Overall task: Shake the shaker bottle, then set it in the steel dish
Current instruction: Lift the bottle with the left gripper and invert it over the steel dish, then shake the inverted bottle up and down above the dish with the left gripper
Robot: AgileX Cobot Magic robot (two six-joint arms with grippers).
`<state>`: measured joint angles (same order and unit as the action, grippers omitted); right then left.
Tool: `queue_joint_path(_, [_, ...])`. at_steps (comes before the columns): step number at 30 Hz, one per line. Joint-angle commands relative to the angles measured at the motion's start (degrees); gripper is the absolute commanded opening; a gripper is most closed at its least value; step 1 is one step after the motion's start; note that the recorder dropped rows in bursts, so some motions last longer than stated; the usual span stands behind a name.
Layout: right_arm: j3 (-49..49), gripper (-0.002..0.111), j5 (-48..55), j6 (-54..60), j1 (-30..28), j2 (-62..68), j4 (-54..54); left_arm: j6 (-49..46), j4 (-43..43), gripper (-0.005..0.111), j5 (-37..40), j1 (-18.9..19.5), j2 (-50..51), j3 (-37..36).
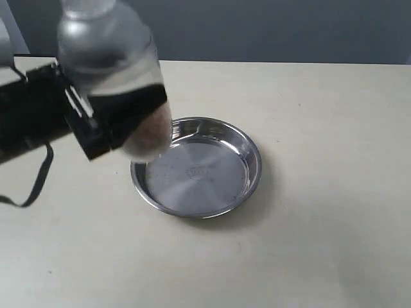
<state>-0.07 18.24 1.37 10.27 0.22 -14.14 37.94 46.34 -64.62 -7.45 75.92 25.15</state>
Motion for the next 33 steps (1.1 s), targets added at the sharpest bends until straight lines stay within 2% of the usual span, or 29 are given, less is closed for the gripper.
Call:
queue_joint_path(1, [0.1,-0.001,-0.6,0.1,0.1,-0.2,0.0,6.4,3.1,0.0,10.6,-0.2,0.5,9.1])
queue_joint_path(3, [0.1,-0.001,-0.6,0.1,0.1,-0.2,0.0,8.0,5.2,0.0,13.7,-0.8,4.2,9.5])
queue_joint_path(4, [0.1,-0.001,-0.6,0.1,0.1,-0.2,0.0,8.9,6.4,0.0,12.9,-1.3,6.6,9.1])
queue_joint_path(8, [0.1,-0.001,-0.6,0.1,0.1,-0.2,0.0,7.9,3.9,0.0,-2.8,-3.2,10.9,9.2])
queue_joint_path(10, [0.1,-0.001,-0.6,0.1,0.1,-0.2,0.0,8.0,1.9,0.0,-5.3,-3.2,8.7,11.8])
queue_joint_path(12, [0.1,-0.001,-0.6,0.1,0.1,-0.2,0.0,8.0,3.0,0.0,0.2,-3.4,6.0,14.1])
queue_joint_path(13, [0.1,-0.001,-0.6,0.1,0.1,-0.2,0.0,8.0,4.1,0.0,5.8,-4.3,5.7,14.3])
queue_joint_path(15, [0.1,-0.001,-0.6,0.1,0.1,-0.2,0.0,8.0,4.9,0.0,15.9,-7.0,7.6,13.5])
queue_joint_path(16, [0.1,-0.001,-0.6,0.1,0.1,-0.2,0.0,7.9,4.8,0.0,17.6,-8.4,9.6,13.0])
queue_joint_path(18, [0.1,-0.001,-0.6,0.1,0.1,-0.2,0.0,8.2,5.2,0.0,13.9,-9.2,11.1,13.5])
queue_joint_path(20, [0.1,-0.001,-0.6,0.1,0.1,-0.2,0.0,8.6,5.9,0.0,8.1,-9.2,8.5,16.2])
queue_joint_path(21, [0.1,-0.001,-0.6,0.1,0.1,-0.2,0.0,8.6,6.1,0.0,8.5,-9.2,6.3,17.8])
queue_joint_path(23, [0.1,-0.001,-0.6,0.1,0.1,-0.2,0.0,8.2,6.1,0.0,16.9,-10.0,4.3,18.8])
queue_joint_path(25, [0.1,-0.001,-0.6,0.1,0.1,-0.2,0.0,8.3,6.6,0.0,24.0,-11.7,7.0,16.8])
queue_joint_path(27, [0.1,-0.001,-0.6,0.1,0.1,-0.2,0.0,10.9,8.4,0.0,23.1,-12.3,9.6,16.1])
queue_joint_path(29, [0.1,-0.001,-0.6,0.1,0.1,-0.2,0.0,12.6,10.8,0.0,16.5,-12.1,7.2,18.8])
queue_joint_path(30, [0.1,-0.001,-0.6,0.1,0.1,-0.2,0.0,12.6,10.5,0.0,16.3,-12.1,4.7,21.0])
queue_joint_path(32, [0.1,-0.001,-0.6,0.1,0.1,-0.2,0.0,12.6,11.3,0.0,22.1,-12.1,0.8,24.6])
queue_joint_path(33, [0.1,-0.001,-0.6,0.1,0.1,-0.2,0.0,13.8,11.0,0.0,25.7,-12.3,0.5,24.2])
